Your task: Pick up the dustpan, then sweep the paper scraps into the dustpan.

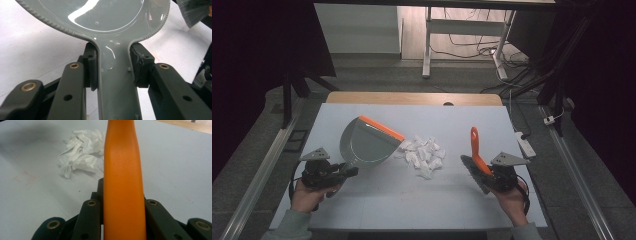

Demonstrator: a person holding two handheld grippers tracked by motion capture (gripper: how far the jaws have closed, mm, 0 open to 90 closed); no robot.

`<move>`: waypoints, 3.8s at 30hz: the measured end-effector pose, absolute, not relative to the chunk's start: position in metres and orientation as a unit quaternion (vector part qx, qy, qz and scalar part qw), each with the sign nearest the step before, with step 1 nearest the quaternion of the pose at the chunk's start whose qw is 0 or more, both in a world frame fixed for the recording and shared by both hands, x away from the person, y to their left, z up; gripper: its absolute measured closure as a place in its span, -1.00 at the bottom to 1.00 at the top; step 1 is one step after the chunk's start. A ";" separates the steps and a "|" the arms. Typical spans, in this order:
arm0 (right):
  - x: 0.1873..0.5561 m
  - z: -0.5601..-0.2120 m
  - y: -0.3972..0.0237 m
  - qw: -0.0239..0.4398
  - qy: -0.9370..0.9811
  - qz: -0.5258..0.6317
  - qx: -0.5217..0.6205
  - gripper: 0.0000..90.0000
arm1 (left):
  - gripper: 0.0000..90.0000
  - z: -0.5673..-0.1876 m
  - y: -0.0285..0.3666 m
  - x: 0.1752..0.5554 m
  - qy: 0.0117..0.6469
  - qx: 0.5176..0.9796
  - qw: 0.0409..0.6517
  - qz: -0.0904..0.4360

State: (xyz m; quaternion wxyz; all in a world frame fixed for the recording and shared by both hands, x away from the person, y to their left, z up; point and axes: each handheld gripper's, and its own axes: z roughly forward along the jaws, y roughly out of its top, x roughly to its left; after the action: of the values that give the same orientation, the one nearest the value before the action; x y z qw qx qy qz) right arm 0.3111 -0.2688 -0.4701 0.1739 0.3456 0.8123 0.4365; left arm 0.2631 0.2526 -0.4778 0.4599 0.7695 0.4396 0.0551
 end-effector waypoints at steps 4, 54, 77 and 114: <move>0.312 -0.469 -0.268 0.175 0.811 0.439 0.346 0.70 | 0.37 -0.477 0.249 0.262 0.425 0.780 0.457 0.053; 0.370 -0.458 -0.219 0.177 0.798 0.469 0.334 0.70 | 0.37 -0.477 0.231 0.253 0.366 0.850 0.379 0.016; 0.383 -0.466 -0.210 0.176 0.804 0.449 0.348 0.70 | 0.37 -0.486 0.245 0.265 0.370 0.866 0.336 0.000; 0.403 -0.468 -0.195 0.184 0.809 0.423 0.363 0.70 | 0.37 -0.504 0.240 0.277 0.331 0.895 0.291 -0.064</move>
State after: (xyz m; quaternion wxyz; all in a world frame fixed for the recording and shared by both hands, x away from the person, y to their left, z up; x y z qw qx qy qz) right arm 0.4035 -0.1953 -0.4680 0.1839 0.3633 0.8092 0.4235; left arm 0.2766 0.2395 -0.5040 0.2908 0.8954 0.3312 -0.0638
